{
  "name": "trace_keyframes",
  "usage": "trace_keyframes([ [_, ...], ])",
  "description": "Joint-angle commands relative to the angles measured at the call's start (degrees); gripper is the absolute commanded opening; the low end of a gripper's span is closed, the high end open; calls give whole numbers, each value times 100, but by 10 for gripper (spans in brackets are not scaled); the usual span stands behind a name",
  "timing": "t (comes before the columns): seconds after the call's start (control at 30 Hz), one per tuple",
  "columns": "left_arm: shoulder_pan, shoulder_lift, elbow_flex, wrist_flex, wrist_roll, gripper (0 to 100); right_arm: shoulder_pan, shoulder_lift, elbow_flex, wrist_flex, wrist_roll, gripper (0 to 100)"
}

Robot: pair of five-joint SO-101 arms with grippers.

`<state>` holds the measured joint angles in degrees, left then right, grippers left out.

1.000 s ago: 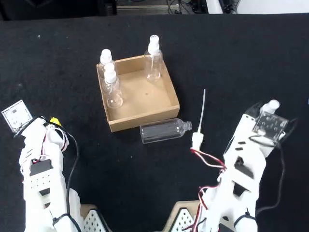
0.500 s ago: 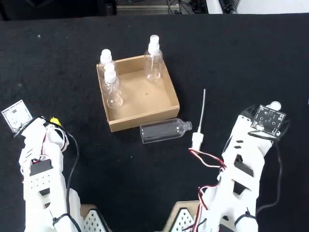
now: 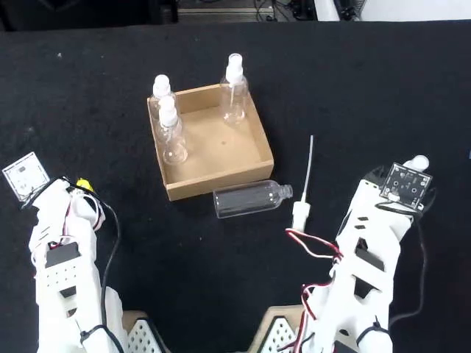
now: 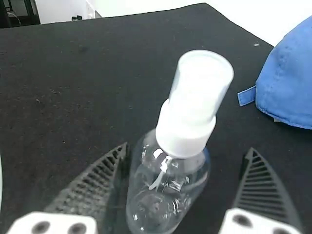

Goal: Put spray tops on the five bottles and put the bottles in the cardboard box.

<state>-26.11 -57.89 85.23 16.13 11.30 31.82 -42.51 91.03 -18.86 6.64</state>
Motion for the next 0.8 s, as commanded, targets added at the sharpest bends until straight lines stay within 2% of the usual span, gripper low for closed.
trace_keyframes([
  [0.0,-22,-88,-40,-132,-44,94,-62,-31,-22,-9,44,325],
  [0.2,-22,-88,-40,-132,-44,94,-62,-40,110,-18,53,208],
  [0.37,-22,-88,-40,-132,-44,94,-53,-31,189,-9,44,238],
  [0.77,-31,-88,-40,-132,-44,94,-53,-22,-75,-132,88,241],
])
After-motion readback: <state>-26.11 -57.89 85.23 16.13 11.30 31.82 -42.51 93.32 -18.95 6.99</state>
